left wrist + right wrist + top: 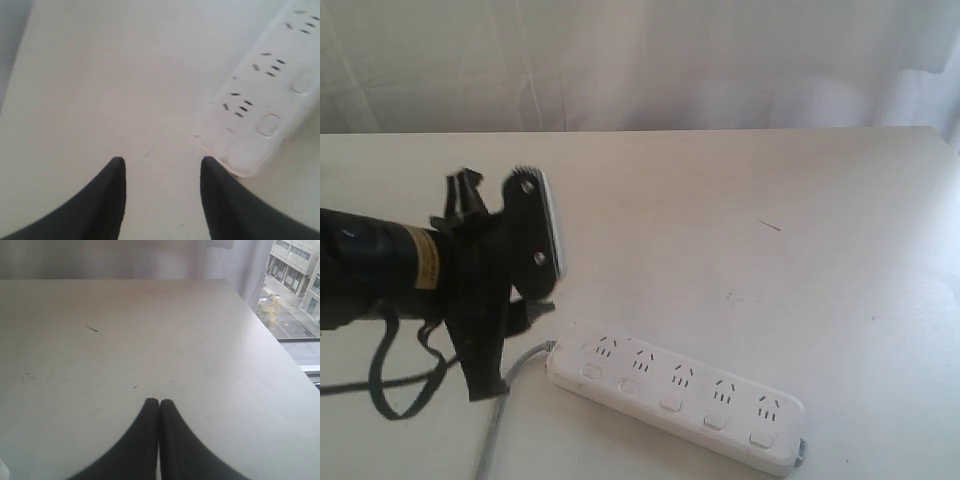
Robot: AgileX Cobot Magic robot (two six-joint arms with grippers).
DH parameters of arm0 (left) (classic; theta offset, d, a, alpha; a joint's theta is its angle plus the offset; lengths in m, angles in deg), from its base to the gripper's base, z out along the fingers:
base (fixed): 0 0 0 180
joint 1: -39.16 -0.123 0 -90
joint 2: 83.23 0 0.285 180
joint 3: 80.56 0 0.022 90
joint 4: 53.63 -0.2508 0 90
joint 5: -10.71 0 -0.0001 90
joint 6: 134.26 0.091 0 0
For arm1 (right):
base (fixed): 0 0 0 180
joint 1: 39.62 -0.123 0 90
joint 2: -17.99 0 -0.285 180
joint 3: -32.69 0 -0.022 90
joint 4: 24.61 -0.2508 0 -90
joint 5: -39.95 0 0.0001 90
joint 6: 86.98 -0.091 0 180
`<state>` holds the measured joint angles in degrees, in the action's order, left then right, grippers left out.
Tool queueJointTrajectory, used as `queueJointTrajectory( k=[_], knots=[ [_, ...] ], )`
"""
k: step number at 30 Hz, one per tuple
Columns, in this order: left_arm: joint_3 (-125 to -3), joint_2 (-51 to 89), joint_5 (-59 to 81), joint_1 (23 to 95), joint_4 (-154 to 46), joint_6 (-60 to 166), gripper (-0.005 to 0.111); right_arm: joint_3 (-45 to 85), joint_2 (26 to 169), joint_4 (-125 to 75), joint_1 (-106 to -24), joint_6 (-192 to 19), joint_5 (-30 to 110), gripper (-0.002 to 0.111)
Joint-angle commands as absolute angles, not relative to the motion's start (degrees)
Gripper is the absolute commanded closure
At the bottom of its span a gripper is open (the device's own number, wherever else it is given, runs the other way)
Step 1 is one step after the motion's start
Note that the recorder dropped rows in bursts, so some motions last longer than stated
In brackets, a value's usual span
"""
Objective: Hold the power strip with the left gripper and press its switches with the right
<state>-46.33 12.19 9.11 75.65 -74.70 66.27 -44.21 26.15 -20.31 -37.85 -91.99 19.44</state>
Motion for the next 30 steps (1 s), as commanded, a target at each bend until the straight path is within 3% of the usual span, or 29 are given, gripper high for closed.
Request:
queueJointTrajectory(
  k=[1,10,17,22,30],
  knots=[
    [-48.5,8.0,6.0,79.9,-68.2,80.5,0.051,-44.5,25.8,-20.2,-37.3,-91.7,19.9,0.108],
    [-59.0,-1.2,-3.2,83.6,-68.0,83.7,0.043,-44.5,25.8,-20.2,-37.3,-91.7,19.9,0.108],
    [-71.3,-10.0,-25.3,83.9,-55.8,97.9,0.043,-44.5,25.8,-20.2,-37.3,-91.7,19.9,0.108],
    [-73.1,-10.6,-19.8,83.9,-54.1,99.9,0.043,-44.5,25.8,-20.2,-37.3,-91.7,19.9,0.108],
    [-73.1,-10.6,-25.4,83.9,-54.1,99.3,0.043,-44.5,25.8,-20.2,-37.3,-91.7,19.9,0.108]
  ],
)
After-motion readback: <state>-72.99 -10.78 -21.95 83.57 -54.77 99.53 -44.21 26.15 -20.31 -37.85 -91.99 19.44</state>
